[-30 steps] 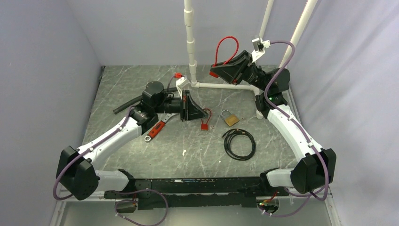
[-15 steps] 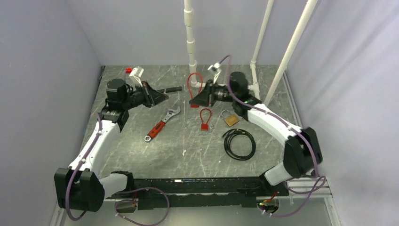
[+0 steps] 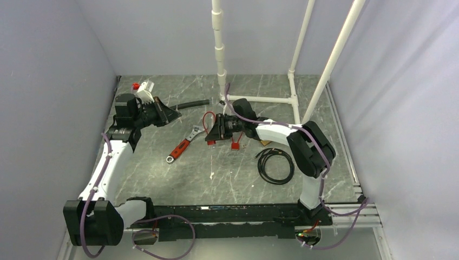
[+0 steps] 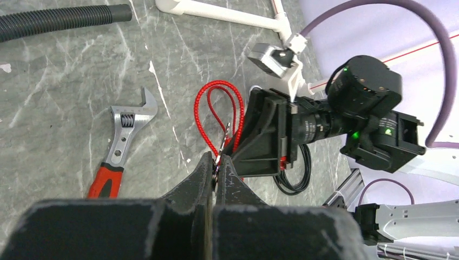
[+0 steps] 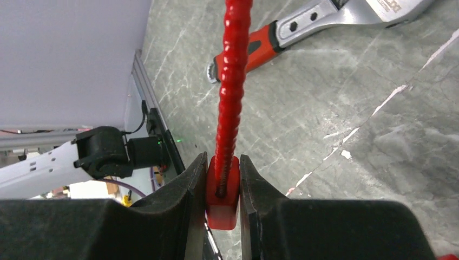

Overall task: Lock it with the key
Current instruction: Place the lock at the center of the board.

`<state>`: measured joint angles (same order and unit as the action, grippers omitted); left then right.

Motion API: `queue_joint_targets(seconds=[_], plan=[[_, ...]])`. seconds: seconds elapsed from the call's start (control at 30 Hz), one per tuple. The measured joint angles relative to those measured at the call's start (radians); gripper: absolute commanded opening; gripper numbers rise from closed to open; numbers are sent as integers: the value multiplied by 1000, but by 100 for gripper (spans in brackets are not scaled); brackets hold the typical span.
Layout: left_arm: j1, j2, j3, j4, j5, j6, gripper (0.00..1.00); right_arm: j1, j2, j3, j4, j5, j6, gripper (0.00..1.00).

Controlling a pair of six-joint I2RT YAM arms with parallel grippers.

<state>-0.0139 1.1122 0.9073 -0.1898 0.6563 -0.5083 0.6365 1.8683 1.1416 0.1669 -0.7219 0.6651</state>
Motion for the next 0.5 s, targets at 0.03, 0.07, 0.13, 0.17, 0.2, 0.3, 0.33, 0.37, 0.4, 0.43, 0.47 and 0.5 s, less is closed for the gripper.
queue_joint_targets(seconds=[0.03, 0.07, 0.13, 0.17, 0.2, 0.3, 0.33, 0.37, 0.4, 0.43, 0.47, 0.5], plan=[[1, 0, 0, -3, 0, 0, 0, 2, 13, 4, 2, 6, 8, 9], [2, 0, 0, -6, 0, 0, 0, 5, 29, 8, 5, 12, 21, 9], [2, 0, 0, -6, 0, 0, 0, 8, 50, 9, 9, 21, 43, 10], [2, 0, 0, -6, 0, 0, 0, 9, 59, 9, 11, 29, 55, 10], [2, 0, 0, -6, 0, 0, 0, 10, 69, 10, 14, 36, 66, 10], [2, 0, 0, -6, 0, 0, 0, 10, 97, 10, 18, 51, 99, 12], [2, 0, 0, -6, 0, 0, 0, 10, 101, 10, 18, 53, 104, 13], [2, 2, 0, -6, 0, 0, 0, 10, 111, 10, 18, 56, 114, 13], [2, 3, 0, -5, 0, -1, 0, 10, 117, 10, 18, 60, 121, 14], [2, 5, 0, -3, 0, -1, 0, 10, 126, 13, 17, 61, 127, 16], [2, 7, 0, -2, 0, -1, 0, 10, 134, 15, 17, 64, 134, 17], [2, 10, 0, -2, 0, -2, 0, 10, 142, 18, 18, 67, 142, 17]])
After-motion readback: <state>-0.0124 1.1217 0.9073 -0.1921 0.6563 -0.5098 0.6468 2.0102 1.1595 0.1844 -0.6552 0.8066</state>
